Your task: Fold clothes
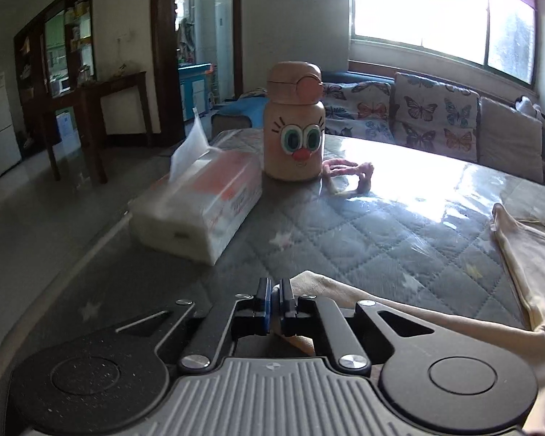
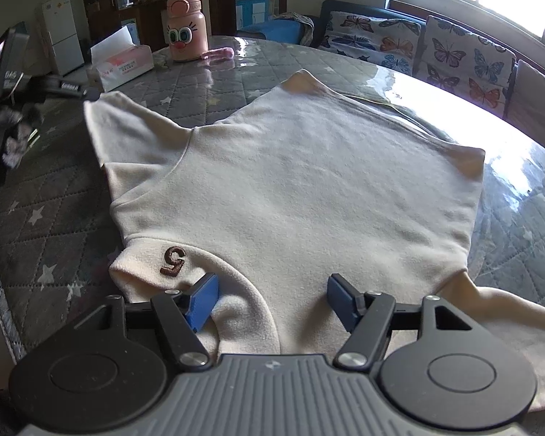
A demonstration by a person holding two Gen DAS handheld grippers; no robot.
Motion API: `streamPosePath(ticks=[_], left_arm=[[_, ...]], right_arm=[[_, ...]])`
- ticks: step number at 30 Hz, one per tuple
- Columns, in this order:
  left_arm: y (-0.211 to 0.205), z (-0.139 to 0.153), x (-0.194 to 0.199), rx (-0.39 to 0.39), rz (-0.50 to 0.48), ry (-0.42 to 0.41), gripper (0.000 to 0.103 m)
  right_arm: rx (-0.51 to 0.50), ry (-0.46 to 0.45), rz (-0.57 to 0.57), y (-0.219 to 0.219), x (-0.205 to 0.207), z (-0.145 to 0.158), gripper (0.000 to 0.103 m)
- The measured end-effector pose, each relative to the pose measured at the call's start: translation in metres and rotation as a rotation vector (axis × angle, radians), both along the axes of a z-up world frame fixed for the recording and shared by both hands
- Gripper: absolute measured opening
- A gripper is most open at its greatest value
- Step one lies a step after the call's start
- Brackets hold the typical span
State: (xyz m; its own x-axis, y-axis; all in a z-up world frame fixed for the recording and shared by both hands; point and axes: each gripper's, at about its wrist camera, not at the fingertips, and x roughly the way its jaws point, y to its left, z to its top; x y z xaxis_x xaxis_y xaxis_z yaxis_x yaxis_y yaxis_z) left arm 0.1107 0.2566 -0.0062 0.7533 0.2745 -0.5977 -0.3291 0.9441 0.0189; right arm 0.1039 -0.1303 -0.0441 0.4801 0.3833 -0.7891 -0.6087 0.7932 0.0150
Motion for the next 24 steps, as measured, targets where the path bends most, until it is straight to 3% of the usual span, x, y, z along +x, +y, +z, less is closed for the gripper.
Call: streamPosePath(ticks=[5,13,17,19,21,24], left_arm=[[0.005,-0.012,0.013,0.010,-0.005,0.043,0.005],[0.006,-0.015,0.010,0.003,-0.011,0.023,0.006],[0.003,-0.011,0.003,0.009,0.003,0.021,0.014],[0.000,-0.006,-0.005,0.020,0.017,0.009,0.034],[-0.004,-0.003,-0.014,0.021,0.032,-0.005,0.046],[-0.008,0.002,-0.028,-0.002,0.045,-0.015,0.051]], right_arm=[[-0.002,0.003,-0.007,0.002,0.002,-0.001,0.072],[0.003,0.024,0.007,0.004,0.004,0.011,0.072],[0.013,-0.011,0.045,0.013,0.001,0.021,0.072],[0.018,-0.025,0.062,0.018,0.000,0.024,0.072],[0.030,-0.037,0.074,0.021,-0.002,0.024,0.073],[0.037,-0.036,0.071,0.024,-0.005,0.016,0.073]])
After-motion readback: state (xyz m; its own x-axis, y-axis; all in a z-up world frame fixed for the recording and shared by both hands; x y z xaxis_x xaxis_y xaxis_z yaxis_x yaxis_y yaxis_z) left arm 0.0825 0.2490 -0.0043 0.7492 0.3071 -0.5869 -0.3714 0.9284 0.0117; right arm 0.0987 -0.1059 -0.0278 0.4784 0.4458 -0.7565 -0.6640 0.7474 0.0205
